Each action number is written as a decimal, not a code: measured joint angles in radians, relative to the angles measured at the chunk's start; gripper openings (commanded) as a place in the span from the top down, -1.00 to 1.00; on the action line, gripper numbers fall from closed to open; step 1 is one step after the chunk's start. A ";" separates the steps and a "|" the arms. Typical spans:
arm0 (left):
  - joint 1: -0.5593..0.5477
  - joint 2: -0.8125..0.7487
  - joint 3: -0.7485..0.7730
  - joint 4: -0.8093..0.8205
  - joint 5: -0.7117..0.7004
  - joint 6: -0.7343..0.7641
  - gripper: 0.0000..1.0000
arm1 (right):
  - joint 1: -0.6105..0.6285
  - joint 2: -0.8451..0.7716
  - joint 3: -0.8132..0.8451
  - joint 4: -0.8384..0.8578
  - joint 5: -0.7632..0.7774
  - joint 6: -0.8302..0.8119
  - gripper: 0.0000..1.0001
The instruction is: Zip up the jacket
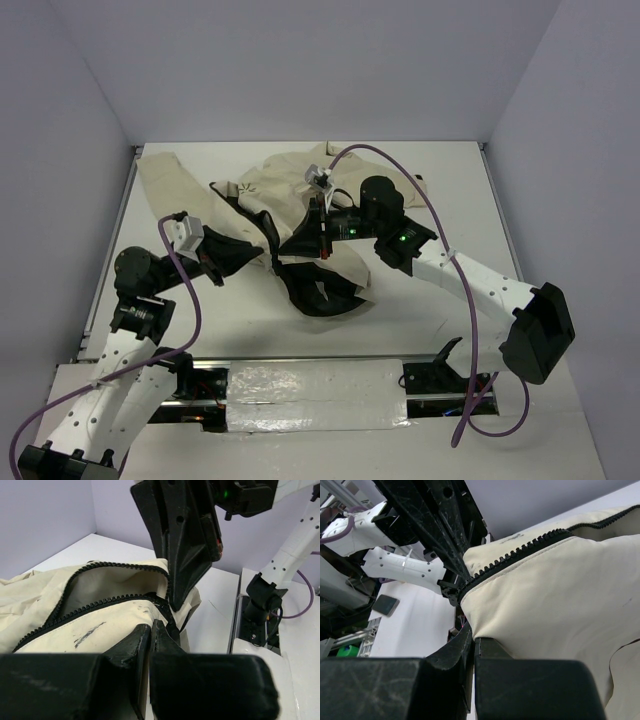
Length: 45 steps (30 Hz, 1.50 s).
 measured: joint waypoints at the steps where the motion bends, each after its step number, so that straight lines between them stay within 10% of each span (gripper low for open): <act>1: 0.000 0.000 0.000 -0.002 -0.013 -0.003 1.00 | 0.000 0.000 0.000 -0.002 0.000 -0.003 1.00; 45: -0.026 -0.016 0.000 -0.071 -0.068 0.033 1.00 | 0.000 0.001 0.006 -0.051 -0.008 -0.048 1.00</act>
